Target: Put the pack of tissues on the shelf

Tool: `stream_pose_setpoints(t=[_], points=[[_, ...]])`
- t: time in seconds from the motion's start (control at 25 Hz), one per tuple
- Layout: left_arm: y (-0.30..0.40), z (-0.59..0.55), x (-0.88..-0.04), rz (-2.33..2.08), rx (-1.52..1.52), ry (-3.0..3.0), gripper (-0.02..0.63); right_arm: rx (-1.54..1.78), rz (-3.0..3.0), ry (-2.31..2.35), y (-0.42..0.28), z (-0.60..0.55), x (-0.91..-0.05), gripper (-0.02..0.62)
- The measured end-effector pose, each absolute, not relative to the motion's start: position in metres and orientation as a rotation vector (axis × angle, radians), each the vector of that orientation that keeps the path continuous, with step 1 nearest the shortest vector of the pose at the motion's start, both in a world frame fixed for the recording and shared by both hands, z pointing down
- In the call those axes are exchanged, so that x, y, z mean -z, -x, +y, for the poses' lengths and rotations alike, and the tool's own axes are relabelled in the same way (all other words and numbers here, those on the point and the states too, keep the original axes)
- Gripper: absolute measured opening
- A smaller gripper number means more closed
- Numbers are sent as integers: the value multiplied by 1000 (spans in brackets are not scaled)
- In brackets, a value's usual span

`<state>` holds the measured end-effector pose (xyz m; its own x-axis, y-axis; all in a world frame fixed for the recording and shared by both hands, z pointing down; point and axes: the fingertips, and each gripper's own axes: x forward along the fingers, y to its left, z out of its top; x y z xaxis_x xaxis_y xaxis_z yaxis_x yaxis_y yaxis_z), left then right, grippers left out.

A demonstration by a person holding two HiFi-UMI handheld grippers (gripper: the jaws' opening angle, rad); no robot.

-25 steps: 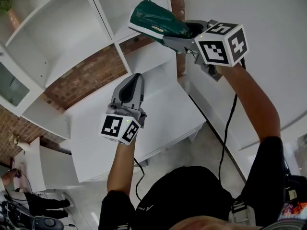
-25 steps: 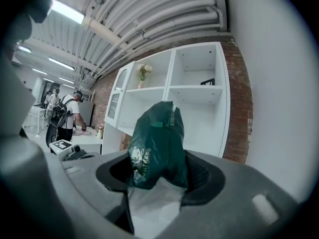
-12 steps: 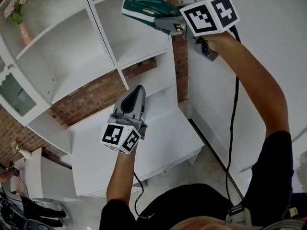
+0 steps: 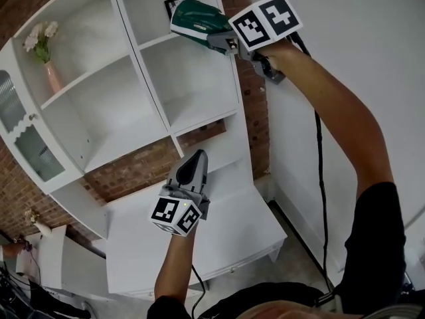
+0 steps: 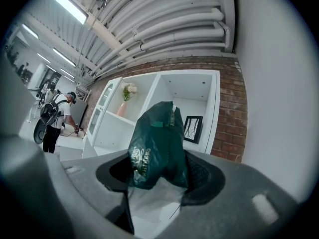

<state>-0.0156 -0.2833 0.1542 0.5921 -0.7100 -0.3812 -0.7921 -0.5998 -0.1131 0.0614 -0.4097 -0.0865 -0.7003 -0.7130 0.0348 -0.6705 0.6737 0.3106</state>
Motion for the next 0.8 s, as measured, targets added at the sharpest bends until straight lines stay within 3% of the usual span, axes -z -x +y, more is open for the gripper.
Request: stream_pose_setpoints(t=[0.8], points=[[68, -350, -117, 1099, -481, 2552, -3, 489, -2554, -1383, -15, -519, 183, 259]])
